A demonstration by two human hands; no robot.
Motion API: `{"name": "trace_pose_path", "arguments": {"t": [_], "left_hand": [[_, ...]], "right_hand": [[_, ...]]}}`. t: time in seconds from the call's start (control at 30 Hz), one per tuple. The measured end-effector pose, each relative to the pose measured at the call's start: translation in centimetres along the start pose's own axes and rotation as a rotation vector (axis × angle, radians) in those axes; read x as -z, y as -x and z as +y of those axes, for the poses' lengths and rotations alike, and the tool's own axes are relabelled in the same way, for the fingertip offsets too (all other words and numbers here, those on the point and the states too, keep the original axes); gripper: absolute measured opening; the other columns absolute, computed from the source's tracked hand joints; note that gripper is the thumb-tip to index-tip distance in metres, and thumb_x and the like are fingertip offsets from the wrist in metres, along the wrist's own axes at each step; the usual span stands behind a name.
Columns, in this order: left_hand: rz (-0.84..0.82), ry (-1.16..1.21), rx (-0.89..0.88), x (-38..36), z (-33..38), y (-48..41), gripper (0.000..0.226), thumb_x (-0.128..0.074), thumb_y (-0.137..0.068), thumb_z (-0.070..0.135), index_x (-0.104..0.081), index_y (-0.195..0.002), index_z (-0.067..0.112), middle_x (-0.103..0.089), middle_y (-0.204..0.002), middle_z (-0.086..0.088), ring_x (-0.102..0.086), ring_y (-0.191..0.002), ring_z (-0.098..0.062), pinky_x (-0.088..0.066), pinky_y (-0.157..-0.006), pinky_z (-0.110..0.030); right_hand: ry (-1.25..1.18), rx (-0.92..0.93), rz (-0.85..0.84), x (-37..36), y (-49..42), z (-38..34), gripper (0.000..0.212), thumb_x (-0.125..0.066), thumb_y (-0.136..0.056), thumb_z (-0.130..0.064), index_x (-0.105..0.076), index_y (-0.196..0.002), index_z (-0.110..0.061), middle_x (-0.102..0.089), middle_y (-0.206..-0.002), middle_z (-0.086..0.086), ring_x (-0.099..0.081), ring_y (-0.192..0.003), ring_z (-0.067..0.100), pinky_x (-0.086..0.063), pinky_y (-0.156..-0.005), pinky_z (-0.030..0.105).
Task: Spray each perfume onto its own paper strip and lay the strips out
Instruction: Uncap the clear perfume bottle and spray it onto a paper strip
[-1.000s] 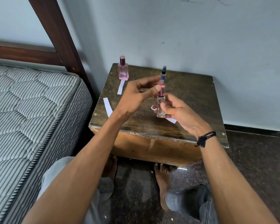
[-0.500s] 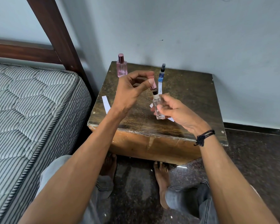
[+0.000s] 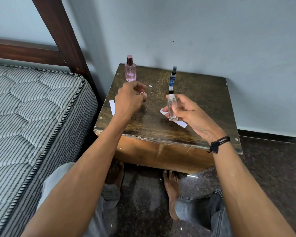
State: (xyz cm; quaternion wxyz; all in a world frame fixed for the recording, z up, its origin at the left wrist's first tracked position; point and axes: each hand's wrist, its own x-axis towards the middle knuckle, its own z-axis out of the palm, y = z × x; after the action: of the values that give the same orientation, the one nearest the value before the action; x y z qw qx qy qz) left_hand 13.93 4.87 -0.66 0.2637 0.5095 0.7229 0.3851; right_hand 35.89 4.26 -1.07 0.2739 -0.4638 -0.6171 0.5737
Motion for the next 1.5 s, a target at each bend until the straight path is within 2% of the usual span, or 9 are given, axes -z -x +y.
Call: {"name": "trace_pose_path", "arguments": {"t": [0.23, 0.43, 0.57, 0.83, 1.07, 1.27, 1.33, 1.4, 1.5], "left_hand": [[-0.071, -0.092, 0.020, -0.2, -0.1, 0.2, 0.025, -0.077, -0.083, 0.014, -0.073, -0.104, 0.028, -0.075, -0.094, 0.013, -0.070, -0.093, -0.010, -0.054, -0.094, -0.036], [-0.110, -0.125, 0.022, -0.1, 0.2, 0.4, 0.026, -0.076, -0.084, 0.011, -0.073, -0.103, 0.028, -0.072, -0.091, 0.013, -0.068, -0.093, -0.011, -0.050, -0.089, -0.029], [-0.110, -0.127, 0.019, -0.1, 0.3, 0.5, 0.026, -0.075, -0.085, 0.011, -0.073, -0.104, 0.028, -0.070, -0.091, 0.013, -0.064, -0.091, -0.010, -0.046, -0.085, -0.026], [-0.137, -0.131, 0.008, -0.3, 0.4, 0.7, 0.025, -0.075, -0.087, 0.014, -0.073, -0.108, 0.028, -0.072, -0.097, 0.011, -0.065, -0.093, -0.009, -0.047, -0.086, -0.026], [-0.169, -0.153, -0.039, -0.5, 0.3, 0.6, 0.026, -0.076, -0.087, 0.018, -0.073, -0.110, 0.029, -0.069, -0.101, 0.012, -0.064, -0.099, -0.009, -0.048, -0.092, -0.029], [-0.011, -0.198, -0.299, -1.4, 0.5, 0.8, 0.010, -0.073, -0.088, 0.019, -0.076, -0.098, 0.020, -0.067, -0.103, 0.004, -0.055, -0.100, -0.014, -0.042, -0.087, -0.025], [0.020, -0.210, -0.389, -2.0, 1.0, 1.5, 0.006, -0.071, -0.090, 0.016, -0.075, -0.094, 0.016, -0.065, -0.096, 0.003, -0.054, -0.091, -0.014, -0.043, -0.081, -0.024], [-0.017, -0.224, -0.427, -2.8, 1.4, 2.5, 0.007, -0.069, -0.089, 0.013, -0.075, -0.093, 0.014, -0.067, -0.094, 0.001, -0.055, -0.083, -0.014, -0.045, -0.076, -0.026], [-0.115, -0.298, -0.392, -4.2, 1.3, 3.7, 0.010, -0.065, -0.091, 0.015, -0.073, -0.096, 0.013, -0.069, -0.101, -0.003, -0.063, -0.090, -0.023, -0.051, -0.080, -0.035]], "right_hand": [[-0.096, 0.055, 0.079, 0.1, 0.1, -0.1, 0.031, -0.054, -0.105, -0.008, -0.059, -0.132, -0.021, -0.073, -0.120, 0.004, -0.068, -0.115, 0.030, -0.052, -0.103, 0.049], [-0.534, 0.151, -0.014, 1.1, 0.7, -0.6, 0.047, -0.048, -0.102, -0.003, -0.049, -0.149, -0.010, -0.064, -0.134, 0.016, -0.060, -0.125, 0.033, -0.046, -0.110, 0.050], [-0.659, 0.177, -0.075, 1.5, 1.1, -1.1, 0.053, -0.043, -0.103, -0.005, -0.040, -0.155, -0.010, -0.062, -0.139, 0.014, -0.061, -0.123, 0.029, -0.045, -0.111, 0.046], [-0.663, 0.163, -0.057, 1.2, 1.2, -1.2, 0.048, -0.039, -0.105, -0.004, -0.043, -0.152, -0.012, -0.070, -0.119, 0.006, -0.063, -0.117, 0.028, -0.044, -0.110, 0.046], [-0.685, 0.165, -0.013, 1.2, 1.1, -1.3, 0.046, -0.043, -0.104, -0.005, -0.047, -0.149, -0.012, -0.070, -0.115, 0.007, -0.065, -0.110, 0.025, -0.050, -0.101, 0.041], [-0.580, 0.148, 0.170, 0.8, 0.5, -1.1, 0.045, -0.055, -0.098, 0.000, -0.052, -0.142, -0.004, -0.070, -0.118, 0.010, -0.065, -0.111, 0.025, -0.055, -0.091, 0.035], [-0.554, 0.135, 0.202, 0.7, 0.4, -1.1, 0.042, -0.057, -0.097, 0.002, -0.054, -0.139, -0.004, -0.068, -0.120, 0.011, -0.064, -0.112, 0.025, -0.055, -0.089, 0.034], [-0.550, 0.128, 0.210, 0.7, 0.3, -1.0, 0.041, -0.056, -0.097, 0.004, -0.056, -0.137, -0.006, -0.068, -0.120, 0.011, -0.063, -0.113, 0.025, -0.056, -0.089, 0.034], [-0.554, 0.119, 0.217, 0.7, 0.3, -1.0, 0.043, -0.056, -0.097, 0.004, -0.054, -0.139, -0.005, -0.065, -0.125, 0.015, -0.062, -0.114, 0.027, -0.055, -0.091, 0.035]]}}
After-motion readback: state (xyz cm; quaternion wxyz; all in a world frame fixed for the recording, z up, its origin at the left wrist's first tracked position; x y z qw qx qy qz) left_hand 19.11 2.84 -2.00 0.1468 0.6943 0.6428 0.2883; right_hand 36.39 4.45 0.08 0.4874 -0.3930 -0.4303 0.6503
